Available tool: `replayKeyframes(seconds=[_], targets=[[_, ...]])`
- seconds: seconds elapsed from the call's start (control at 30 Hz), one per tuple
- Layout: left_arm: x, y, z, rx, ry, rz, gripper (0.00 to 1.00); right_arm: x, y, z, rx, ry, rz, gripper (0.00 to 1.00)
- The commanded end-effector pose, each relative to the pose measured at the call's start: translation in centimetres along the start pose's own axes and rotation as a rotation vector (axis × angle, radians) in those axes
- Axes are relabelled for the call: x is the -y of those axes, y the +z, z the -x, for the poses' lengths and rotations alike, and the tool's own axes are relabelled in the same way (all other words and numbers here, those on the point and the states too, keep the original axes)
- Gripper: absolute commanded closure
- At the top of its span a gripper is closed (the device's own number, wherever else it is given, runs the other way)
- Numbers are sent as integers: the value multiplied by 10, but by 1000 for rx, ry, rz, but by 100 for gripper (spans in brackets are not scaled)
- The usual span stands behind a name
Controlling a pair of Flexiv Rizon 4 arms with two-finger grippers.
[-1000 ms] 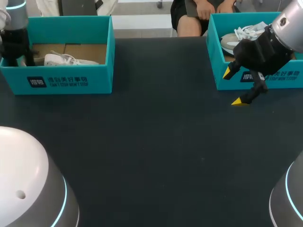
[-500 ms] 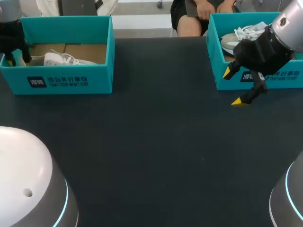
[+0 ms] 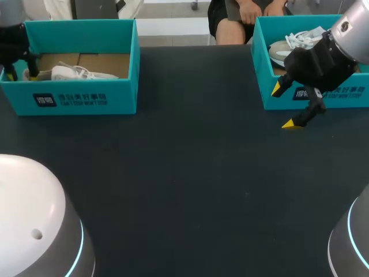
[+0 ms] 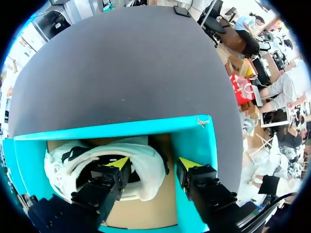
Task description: Take the shoe out of the shoebox, open the shoe tongue, remove and reinsert the insole, then place the shoe into the shoebox
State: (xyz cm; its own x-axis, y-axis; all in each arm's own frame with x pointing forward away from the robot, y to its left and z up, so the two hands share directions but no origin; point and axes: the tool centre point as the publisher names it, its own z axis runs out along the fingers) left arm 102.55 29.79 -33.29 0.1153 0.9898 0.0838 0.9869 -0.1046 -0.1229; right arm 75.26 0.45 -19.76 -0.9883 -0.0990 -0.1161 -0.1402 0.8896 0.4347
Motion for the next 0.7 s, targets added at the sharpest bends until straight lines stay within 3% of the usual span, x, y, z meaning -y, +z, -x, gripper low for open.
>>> replayKeyframes(seconds=[0.03, 0.1, 0.4, 0.7], targets=[[5, -4, -2, 6, 6, 5, 22, 0, 1, 1, -1, 1, -3, 0], [6, -7, -2, 16, 6, 8, 16, 0, 1, 1, -1, 1, -3, 0], [10, -31, -3, 60, 14, 40, 16, 0, 1, 1, -1, 1, -3, 0], [23, -79, -7, 117, 3, 92, 17, 0, 1, 1, -1, 1, -3, 0]])
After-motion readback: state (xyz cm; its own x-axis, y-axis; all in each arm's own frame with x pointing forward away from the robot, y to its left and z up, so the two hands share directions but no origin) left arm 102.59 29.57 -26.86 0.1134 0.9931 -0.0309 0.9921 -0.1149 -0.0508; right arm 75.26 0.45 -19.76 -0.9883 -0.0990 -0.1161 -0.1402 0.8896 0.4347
